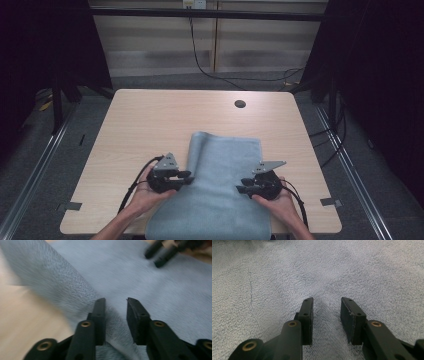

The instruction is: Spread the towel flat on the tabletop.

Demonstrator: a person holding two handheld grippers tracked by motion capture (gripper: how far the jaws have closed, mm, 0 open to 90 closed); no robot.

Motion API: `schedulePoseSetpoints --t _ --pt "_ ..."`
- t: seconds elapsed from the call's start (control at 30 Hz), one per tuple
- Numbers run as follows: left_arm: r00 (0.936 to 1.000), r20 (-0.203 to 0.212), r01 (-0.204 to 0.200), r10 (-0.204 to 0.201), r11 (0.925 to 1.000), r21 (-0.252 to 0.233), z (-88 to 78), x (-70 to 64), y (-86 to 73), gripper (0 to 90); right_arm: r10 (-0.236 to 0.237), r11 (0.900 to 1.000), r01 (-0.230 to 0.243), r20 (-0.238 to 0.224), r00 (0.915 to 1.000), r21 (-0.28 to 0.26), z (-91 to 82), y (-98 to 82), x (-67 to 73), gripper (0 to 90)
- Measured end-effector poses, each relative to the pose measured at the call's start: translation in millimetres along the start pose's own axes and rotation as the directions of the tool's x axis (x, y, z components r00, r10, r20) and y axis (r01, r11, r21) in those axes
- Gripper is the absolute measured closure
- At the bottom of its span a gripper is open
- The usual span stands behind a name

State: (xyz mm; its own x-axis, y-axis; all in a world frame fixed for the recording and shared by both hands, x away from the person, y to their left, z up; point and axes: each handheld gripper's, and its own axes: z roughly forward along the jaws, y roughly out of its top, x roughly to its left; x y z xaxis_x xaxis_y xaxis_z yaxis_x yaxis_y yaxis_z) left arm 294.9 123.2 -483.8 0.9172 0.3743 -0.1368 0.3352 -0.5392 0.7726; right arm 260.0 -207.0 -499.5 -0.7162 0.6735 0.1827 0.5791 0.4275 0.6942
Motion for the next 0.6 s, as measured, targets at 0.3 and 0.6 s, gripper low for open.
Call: schedulePoseSetpoints --t 0.3,0.6 --pt "0.9973 0.007 0.073 -0.073 0.9952 -0.065 -16.3 13.7 2.5 57.1 0.0 1.0 0.0 -0.003 1.0 0.003 -0.4 0.0 -1.6 64.5" --pt "0.9611 -0.078 0.256 -0.265 0.9602 -0.112 -17.8 59.2 -11.2 52.5 0.001 1.0 -0.001 -0.011 0.9999 0.0 -0.1 0.1 -2.8 64.4"
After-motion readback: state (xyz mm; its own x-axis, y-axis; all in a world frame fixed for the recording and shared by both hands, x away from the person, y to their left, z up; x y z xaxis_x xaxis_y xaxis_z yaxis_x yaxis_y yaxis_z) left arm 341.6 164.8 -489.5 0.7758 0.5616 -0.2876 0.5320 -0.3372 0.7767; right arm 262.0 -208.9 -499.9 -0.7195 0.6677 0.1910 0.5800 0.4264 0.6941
